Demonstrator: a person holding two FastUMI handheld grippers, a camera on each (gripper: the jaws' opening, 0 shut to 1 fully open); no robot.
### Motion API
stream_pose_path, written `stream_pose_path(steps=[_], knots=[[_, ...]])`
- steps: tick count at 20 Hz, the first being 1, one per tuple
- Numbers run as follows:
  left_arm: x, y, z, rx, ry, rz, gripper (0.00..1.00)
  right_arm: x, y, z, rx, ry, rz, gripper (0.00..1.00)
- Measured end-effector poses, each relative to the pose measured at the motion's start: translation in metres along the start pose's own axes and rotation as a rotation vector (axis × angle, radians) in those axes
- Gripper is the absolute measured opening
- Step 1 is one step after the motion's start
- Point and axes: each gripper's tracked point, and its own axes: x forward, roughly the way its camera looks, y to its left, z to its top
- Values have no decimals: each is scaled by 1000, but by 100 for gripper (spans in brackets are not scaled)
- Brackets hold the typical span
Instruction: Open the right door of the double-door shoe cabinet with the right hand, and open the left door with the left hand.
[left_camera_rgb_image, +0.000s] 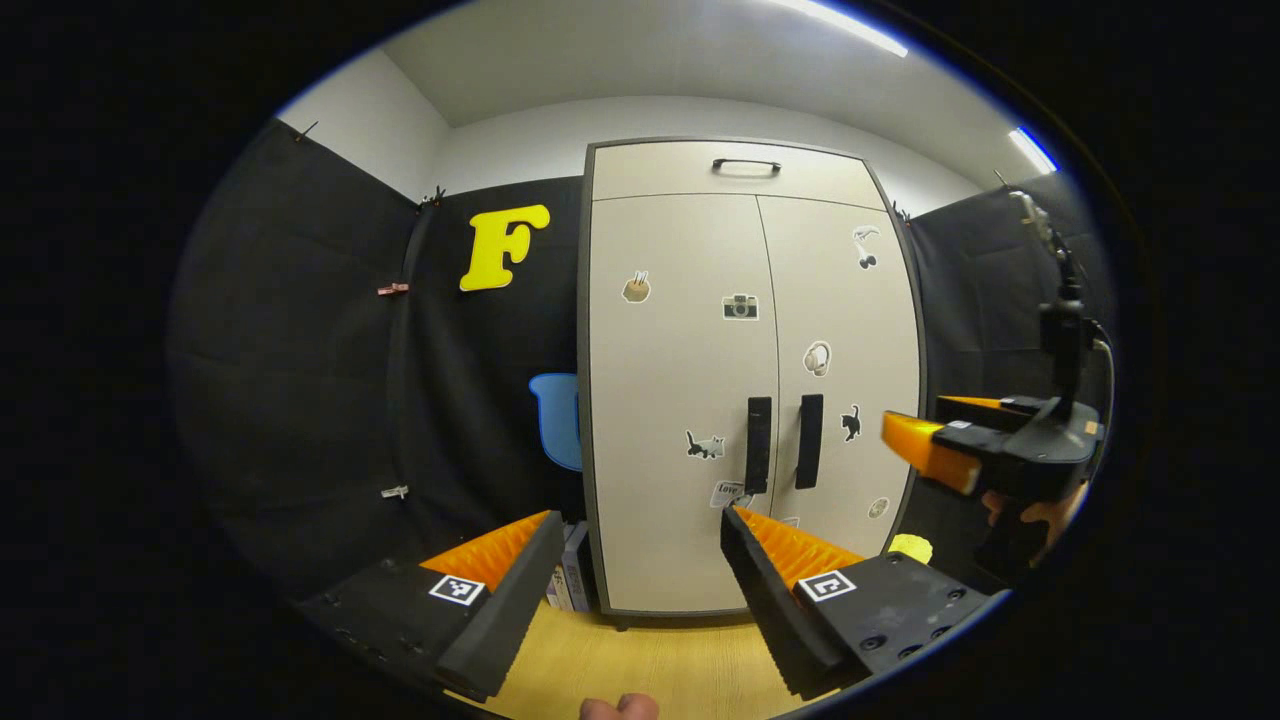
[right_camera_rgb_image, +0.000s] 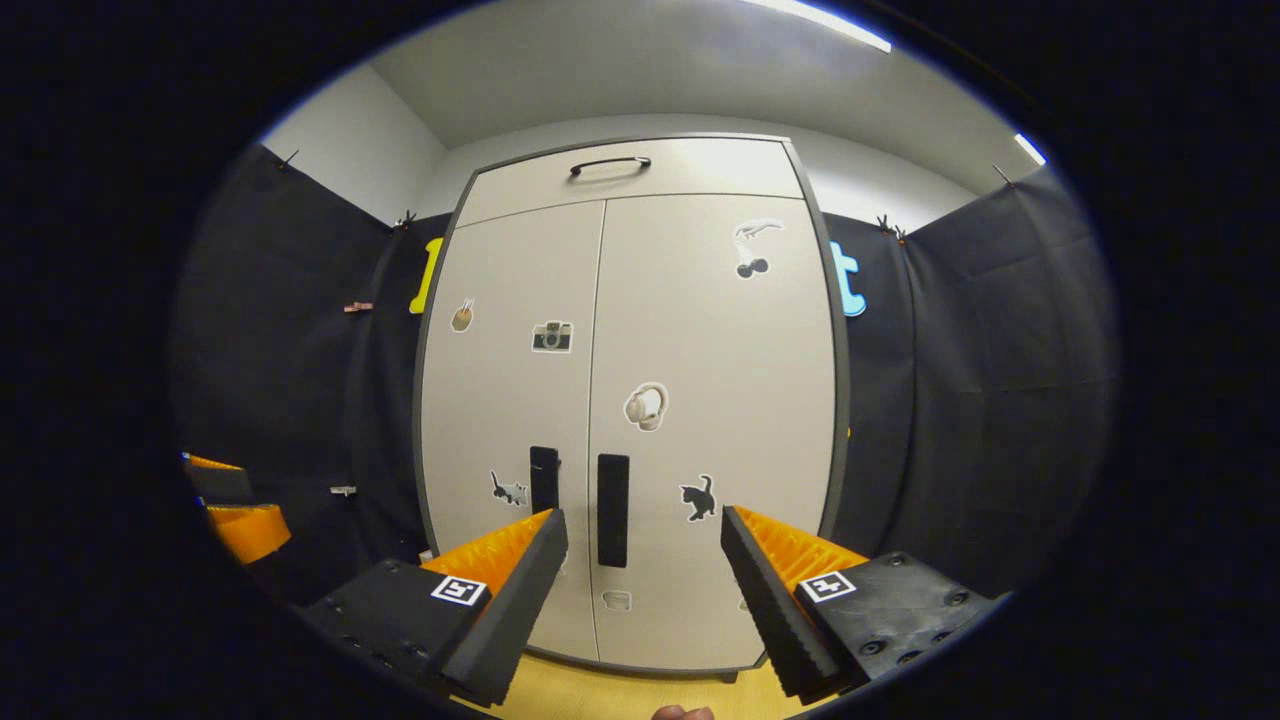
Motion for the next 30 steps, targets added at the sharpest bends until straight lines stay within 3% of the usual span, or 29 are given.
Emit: stream_pose_path(steps=[3,11,12,14,17,19,20,21,22,23,25,30], knots=[[-3,14,-3,4,2,14,98,36,16,-13,36,-1,13,97],[-4,54,-15,-8,23,72,98,121,13,-54,21,39,-69,95],[-4,59,-17,-9,24,77,98,127,12,-62,30,58,-77,86],[-4,68,-19,-6,23,83,98,139,11,-75,53,87,-90,79],[-5,82,-21,3,24,96,98,144,10,-76,38,76,-124,78],[-6,91,-24,-4,32,105,98,143,8,-81,2,91,-153,66],[-7,94,-26,-10,34,108,98,147,9,-82,-11,94,-168,52],[-8,96,-27,-15,34,107,98,144,12,-84,-12,104,-164,52],[-9,99,-27,-13,32,107,98,149,11,-84,-22,99,-186,36],[-11,102,-27,-2,30,109,98,144,11,-84,-18,112,-197,36],[-13,111,-27,22,22,118,98,145,11,-83,-19,110,-212,25],[-16,125,-36,0,38,120,98,144,8,-83,24,105,-227,25]])
